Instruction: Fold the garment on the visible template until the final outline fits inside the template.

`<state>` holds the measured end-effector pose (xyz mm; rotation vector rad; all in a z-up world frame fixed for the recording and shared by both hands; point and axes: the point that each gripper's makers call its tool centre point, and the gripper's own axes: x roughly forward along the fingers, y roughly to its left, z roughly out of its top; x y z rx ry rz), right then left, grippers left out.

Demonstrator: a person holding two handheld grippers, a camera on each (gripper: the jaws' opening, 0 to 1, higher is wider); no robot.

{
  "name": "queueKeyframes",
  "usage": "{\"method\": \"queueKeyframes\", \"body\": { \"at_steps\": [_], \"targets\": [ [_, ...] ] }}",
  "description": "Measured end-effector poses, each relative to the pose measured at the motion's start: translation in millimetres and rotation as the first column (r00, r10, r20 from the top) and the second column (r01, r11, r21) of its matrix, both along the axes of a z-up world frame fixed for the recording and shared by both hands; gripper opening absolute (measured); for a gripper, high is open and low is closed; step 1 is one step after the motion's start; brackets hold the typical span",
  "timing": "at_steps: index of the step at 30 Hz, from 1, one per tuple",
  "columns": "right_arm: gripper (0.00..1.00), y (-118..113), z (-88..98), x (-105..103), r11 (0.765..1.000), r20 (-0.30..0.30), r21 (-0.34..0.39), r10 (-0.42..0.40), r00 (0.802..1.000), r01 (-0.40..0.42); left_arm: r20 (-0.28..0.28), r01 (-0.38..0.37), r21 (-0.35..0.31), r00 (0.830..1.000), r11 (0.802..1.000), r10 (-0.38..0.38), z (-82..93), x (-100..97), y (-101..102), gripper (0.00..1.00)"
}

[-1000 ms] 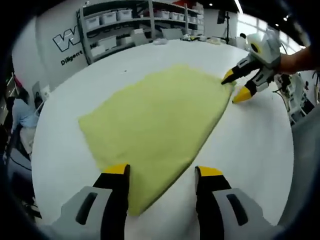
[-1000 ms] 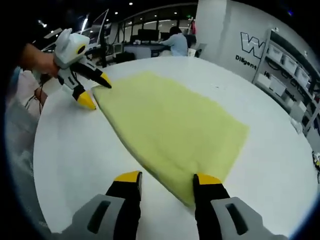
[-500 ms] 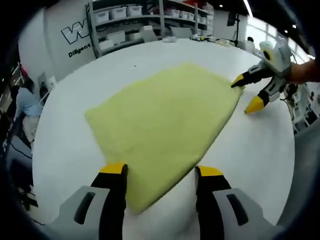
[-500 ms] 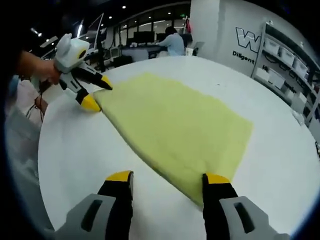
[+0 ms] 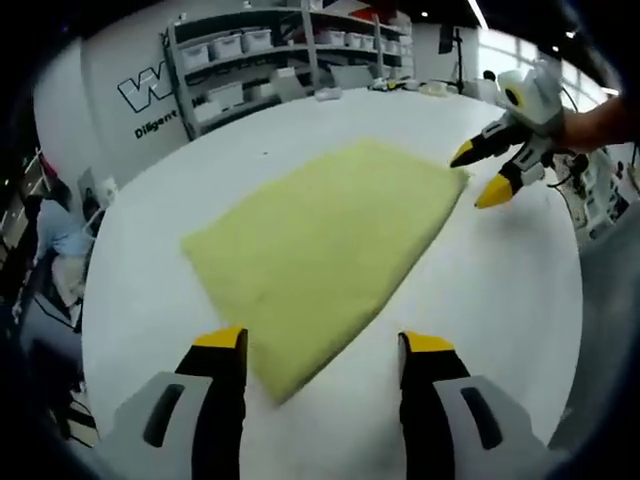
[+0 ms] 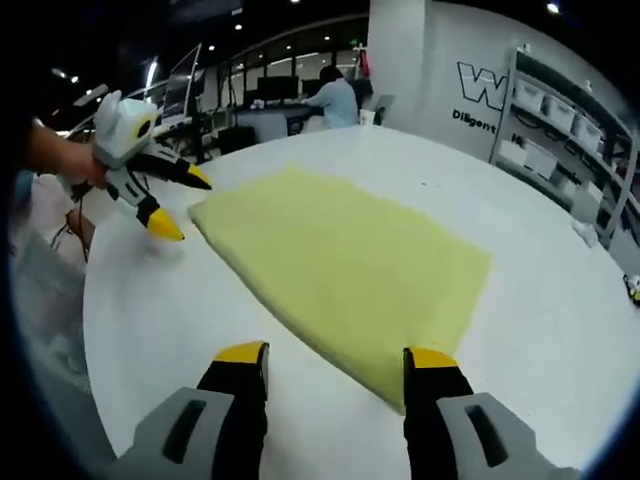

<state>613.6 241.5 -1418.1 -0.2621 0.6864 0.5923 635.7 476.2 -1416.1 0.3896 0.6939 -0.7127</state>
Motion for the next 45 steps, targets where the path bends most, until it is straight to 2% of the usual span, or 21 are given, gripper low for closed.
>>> {"method": "queueKeyframes", "body": {
  "at_steps": [9,11,13,15,20,22,25,27,31,33,36,37,41,45],
  "targets": [
    [0.69,7,26.4,-4,0.998,0.073,0.057,-0.019,0.997,0.015,0.049,-0.016,-0.06,0.999,0.998,0.019,18.0,-15.3,7,0.73],
    [0.75,6,30.4,-4,0.997,0.094,0.073,-0.044,0.995,0.037,0.004,-0.048,-0.086,0.999,0.995,0.049,15.9,-23.8,8,0.74],
    [0.81,6,33.4,-6,0.994,0.097,0.093,-0.068,0.993,0.059,0.014,-0.047,-0.085,0.999,0.995,0.049,16.6,-27.1,11,0.79],
    [0.85,6,35.7,-11,0.993,0.101,0.095,-0.074,0.992,0.065,0.021,-0.043,-0.084,0.999,0.996,0.045,19.3,-29.9,11,0.8],
    [0.87,1,38.2,-19,0.996,0.127,0.059,-0.078,0.989,0.071,0.057,-0.031,-0.085,0.998,0.996,0.036,31.3,-33.0,11,0.84],
    [0.91,-3,42.2,-23,0.993,0.14,0.067,-0.101,0.985,0.092,0.066,-0.032,-0.08,0.997,0.996,0.037,33.3,-37.1,11,0.9],
    [0.98,-6,46.8,-32,0.982,0.121,0.122,-0.159,0.98,0.144,0.086,-0.04,-0.092,0.995,0.995,0.048,32.2,-49.6,11,0.96],
    [0.98,-5,51.0,-38,0.98,0.136,0.128,-0.167,0.976,0.15,0.085,-0.048,-0.089,0.995,0.995,0.056,27.2,-57.3,13,0.99],
    [0.99,-6,51.6,-49,0.978,0.145,0.118,-0.187,0.972,0.171,0.085,-0.062,-0.095,0.994,0.994,0.07,22.7,-68.6,14,0.99],
    [0.99,-7,50.2,-54,0.976,0.143,0.115,-0.203,0.969,0.187,0.07,-0.092,-0.122,0.992,0.988,0.101,23.4,-73.1,15,0.99],
    [0.99,-5,47.6,-62,0.974,0.142,0.113,-0.21,0.967,0.194,0.042,-0.157,-0.188,0.985,0.969,0.168,26.4,-75.7,16,0.99],
    [0.99,-4,46.0,-64,0.974,0.137,0.112,-0.211,0.968,0.197,0.042,-0.156,-0.191,0.985,0.969,0.167,27.0,-77.9,17,0.99],
    [0.99,-2,38.3,-72,0.976,0.125,0.104,-0.205,0.971,0.193,0.053,-0.147,-0.145,0.986,0.978,0.156,21.5,-86.4,24,0.99],
    [0.99,-3,32.6,-74,0.977,0.104,0.101,-0.2,0.974,0.19,0.048,-0.168,-0.148,0.983,0.975,0.177,21.2,-90.3,26,0.99]
  ]
}}
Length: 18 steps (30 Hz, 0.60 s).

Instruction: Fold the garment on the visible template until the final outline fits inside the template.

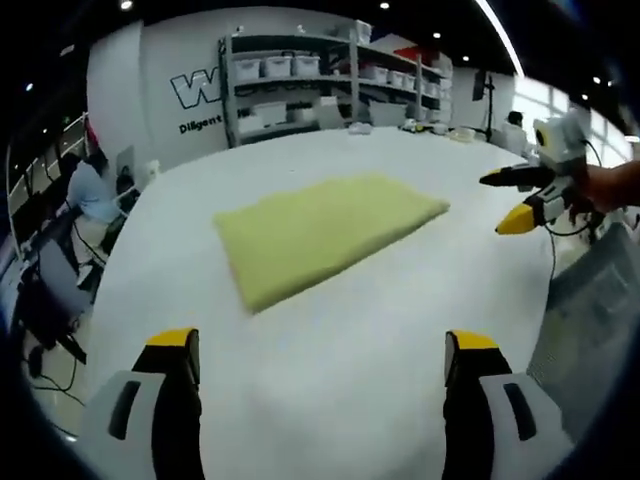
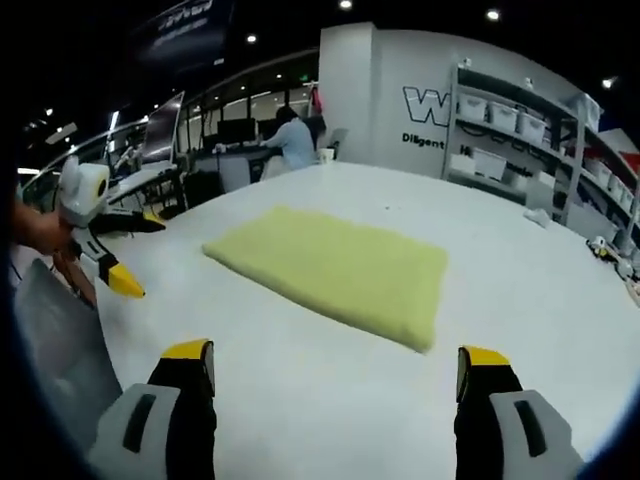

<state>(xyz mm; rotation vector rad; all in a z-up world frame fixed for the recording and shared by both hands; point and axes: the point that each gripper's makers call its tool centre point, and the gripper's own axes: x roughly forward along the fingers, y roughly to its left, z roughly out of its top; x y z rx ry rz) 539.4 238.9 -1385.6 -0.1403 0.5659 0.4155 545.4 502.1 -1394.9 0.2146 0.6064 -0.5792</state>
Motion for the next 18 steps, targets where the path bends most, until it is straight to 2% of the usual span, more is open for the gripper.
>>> {"method": "queueKeyframes", "body": {
  "at_steps": [5,8,10,18],
  "targets": [
    [0.97,0,8.8,4,0.999,0.018,0.002,0.033,0.999,-0.033,0.009,0.003,0.036,1.0,0.999,-0.003,3.7,-4.1,-1,0.99],
    [0.97,1,12.3,4,0.999,0.017,0.023,0.035,0.999,-0.035,0.01,-0.004,0.031,1.0,1.0,0.004,11.0,-5.0,0,0.99],
    [0.97,2,13.5,3,0.999,0.016,0.036,0.036,0.999,-0.037,0.016,-0.021,0.005,1.0,1.0,0.021,16.3,-4.3,-1,0.99],
    [0.95,-6,11.6,-6,0.997,0.001,0.058,0.044,0.999,-0.044,0.001,-0.049,0.021,0.999,0.999,0.049,15.7,-8.5,-1,0.99]
  ]
}}
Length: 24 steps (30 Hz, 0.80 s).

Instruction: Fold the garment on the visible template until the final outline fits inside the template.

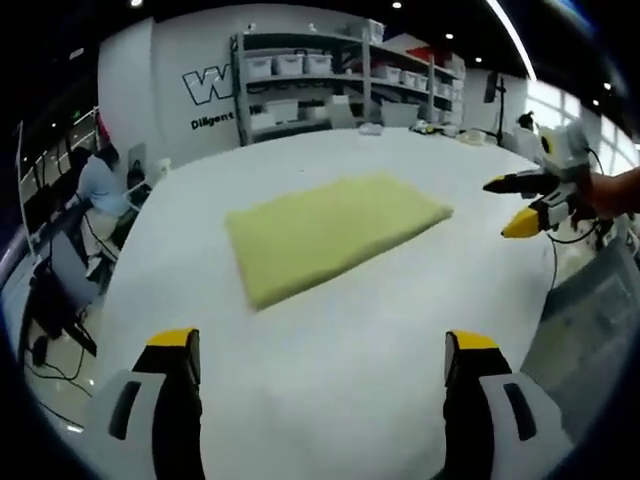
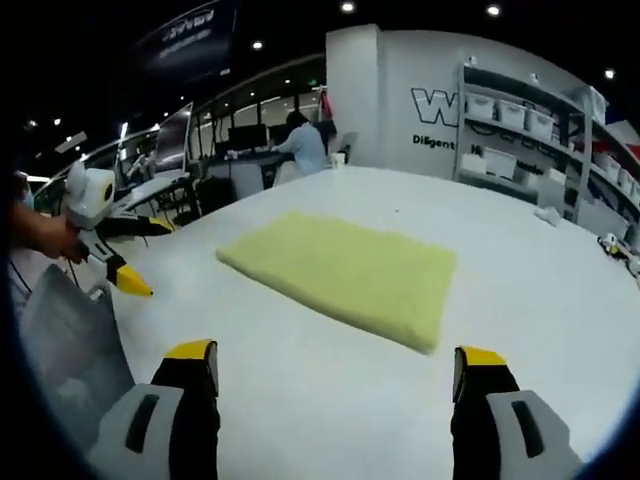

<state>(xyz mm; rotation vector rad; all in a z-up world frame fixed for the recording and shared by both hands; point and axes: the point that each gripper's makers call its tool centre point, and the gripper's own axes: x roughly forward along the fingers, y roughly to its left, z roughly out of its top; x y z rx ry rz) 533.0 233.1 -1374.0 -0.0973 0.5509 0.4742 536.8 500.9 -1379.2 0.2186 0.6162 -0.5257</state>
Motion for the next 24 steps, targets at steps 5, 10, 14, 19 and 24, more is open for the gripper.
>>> {"method": "queueKeyframes", "body": {
  "at_steps": [5,10,14,19,24],
  "targets": [
    [0.94,-3.9,-3.1,-1.2,1.0,0.003,0.008,0.004,1.0,-0.004,0.004,-0.029,-0.029,1.0,0.999,0.029,4.6,0.1,-2.0,0.99],
    [0.94,-4.7,-3.6,-1.8,1.0,0.0,0.019,0.012,1.0,-0.012,0.012,-0.036,-0.007,0.999,0.999,0.036,6.1,0.6,1.4,0.99],
    [0.93,-3.4,-0.3,0.0,0.999,0.012,0.043,0.013,1.0,-0.013,0.015,-0.059,-0.016,0.998,0.998,0.06,7.9,1.3,3.1,0.99],
    [0.93,-0.8,-0.2,-0.5,0.998,0.018,0.045,0.032,0.999,-0.033,0.022,-0.071,-0.011,0.997,0.997,0.071,8.9,-0.4,2.8,0.98],
    [0.92,-1.9,4.0,0.6,0.998,0.032,0.048,0.049,0.998,-0.05,0.028,-0.089,-0.019,0.996,0.996,0.089,10.0,0.7,-0.6,0.98]
  ]
}}
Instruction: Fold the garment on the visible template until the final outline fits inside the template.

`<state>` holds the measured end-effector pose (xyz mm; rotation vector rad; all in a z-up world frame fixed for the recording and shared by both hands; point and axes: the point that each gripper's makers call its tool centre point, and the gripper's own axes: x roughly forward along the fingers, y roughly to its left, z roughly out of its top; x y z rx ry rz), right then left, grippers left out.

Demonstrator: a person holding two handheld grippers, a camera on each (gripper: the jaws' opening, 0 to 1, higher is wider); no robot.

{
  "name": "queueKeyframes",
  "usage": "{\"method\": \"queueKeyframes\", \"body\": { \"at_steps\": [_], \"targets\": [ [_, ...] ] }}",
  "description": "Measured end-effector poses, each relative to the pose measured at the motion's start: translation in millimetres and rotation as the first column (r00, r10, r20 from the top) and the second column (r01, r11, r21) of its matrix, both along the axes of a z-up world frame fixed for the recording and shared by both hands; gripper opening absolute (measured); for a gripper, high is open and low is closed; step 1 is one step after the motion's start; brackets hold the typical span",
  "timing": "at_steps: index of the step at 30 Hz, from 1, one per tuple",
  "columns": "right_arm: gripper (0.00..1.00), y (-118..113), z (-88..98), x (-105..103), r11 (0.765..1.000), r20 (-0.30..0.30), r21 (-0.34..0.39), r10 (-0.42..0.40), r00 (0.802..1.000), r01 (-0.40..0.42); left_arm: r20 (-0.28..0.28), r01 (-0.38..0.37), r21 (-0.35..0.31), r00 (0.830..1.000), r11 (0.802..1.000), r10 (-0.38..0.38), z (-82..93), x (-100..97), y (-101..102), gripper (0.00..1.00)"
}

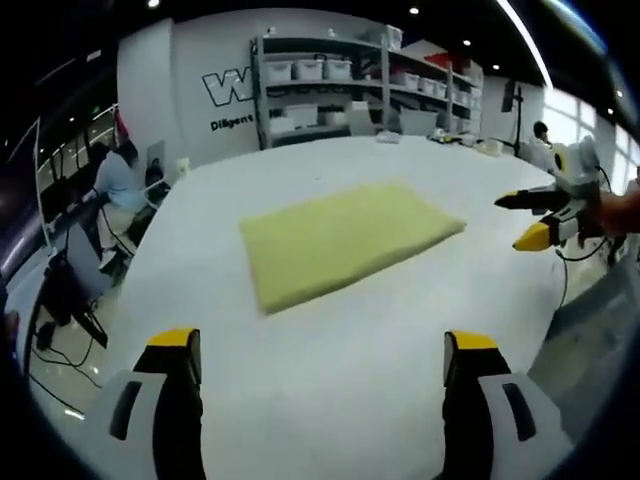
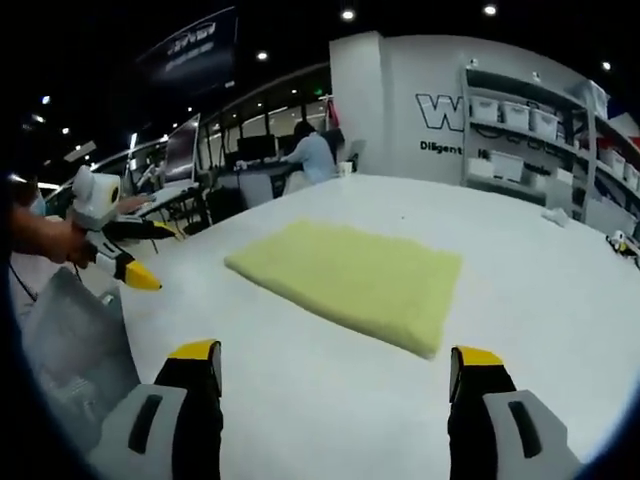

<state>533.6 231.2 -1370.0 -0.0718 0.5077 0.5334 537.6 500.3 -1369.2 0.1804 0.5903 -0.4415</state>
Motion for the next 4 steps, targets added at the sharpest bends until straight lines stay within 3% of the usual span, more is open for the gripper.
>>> {"method": "queueKeyframes", "body": {
  "at_steps": [4],
  "targets": [
    [0.92,-3.6,0.6,1.4,1.0,0.007,0.003,0.002,1.0,-0.002,0.004,-0.006,-0.003,1.0,1.0,0.006,0.0,-0.1,-3.6,0.98]
  ]
}}
